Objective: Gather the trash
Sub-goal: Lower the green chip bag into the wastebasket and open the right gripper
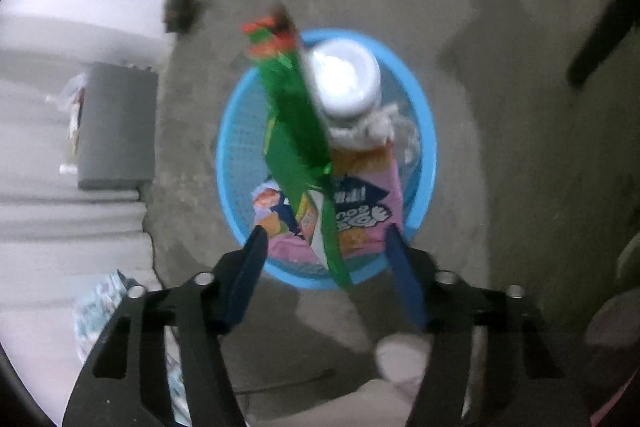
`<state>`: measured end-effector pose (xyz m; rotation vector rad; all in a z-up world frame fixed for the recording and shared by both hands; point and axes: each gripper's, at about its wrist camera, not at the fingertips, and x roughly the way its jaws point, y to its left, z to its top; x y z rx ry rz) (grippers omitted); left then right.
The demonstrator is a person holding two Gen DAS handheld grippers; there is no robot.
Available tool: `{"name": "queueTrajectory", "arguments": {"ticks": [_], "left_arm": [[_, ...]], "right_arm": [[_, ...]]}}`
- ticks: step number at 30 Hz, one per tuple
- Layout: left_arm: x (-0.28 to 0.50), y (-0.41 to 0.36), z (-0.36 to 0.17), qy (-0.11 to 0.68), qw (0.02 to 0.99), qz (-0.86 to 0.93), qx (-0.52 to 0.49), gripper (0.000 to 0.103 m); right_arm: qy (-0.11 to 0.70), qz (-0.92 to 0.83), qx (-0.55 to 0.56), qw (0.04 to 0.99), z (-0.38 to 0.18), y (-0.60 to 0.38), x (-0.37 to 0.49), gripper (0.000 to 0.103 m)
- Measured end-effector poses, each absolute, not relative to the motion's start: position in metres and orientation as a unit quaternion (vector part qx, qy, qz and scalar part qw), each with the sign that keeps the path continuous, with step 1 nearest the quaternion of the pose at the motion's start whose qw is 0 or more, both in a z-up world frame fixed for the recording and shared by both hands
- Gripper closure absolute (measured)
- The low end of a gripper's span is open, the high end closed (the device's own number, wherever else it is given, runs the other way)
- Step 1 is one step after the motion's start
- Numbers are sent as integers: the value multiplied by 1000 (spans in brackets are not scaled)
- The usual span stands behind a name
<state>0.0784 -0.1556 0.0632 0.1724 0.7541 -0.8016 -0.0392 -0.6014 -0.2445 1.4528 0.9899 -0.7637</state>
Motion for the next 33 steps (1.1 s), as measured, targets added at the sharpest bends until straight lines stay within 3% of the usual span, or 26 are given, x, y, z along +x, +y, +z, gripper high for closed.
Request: {"name": "queueTrajectory", "arguments": {"ticks": [1,3,11,20,22,23,24,26,33], "left_arm": [[81,-153,61,362,851,-373,80,14],[86,-151,59,367,853,-365,74,14],[97,-166,54,379,846,-373,50,14],[93,-179,53,378,842,-381,57,14],[92,-179,55,377,842,-382,57,14],[92,-178,55,375,842,-383,56,14],[92,-178,55,375,842,-384,55,14],[89,-175,57,374,841,-388,51,14],[77,-161,68,359,841,-403,35,14]], "right_arm": [[420,-324,631,566,-253,-602,-37,67],[413,-311,650,557,-264,-601,-33,95],[321,-210,768,513,-292,-567,-30,100],[374,-229,761,478,-333,-549,-26,98],[381,-230,757,478,-332,-549,-28,94],[386,-230,749,487,-327,-550,-27,87],[392,-232,742,493,-323,-552,-26,63],[400,-243,716,518,-304,-552,-27,50],[413,-231,662,582,-252,-546,-39,44]]}}
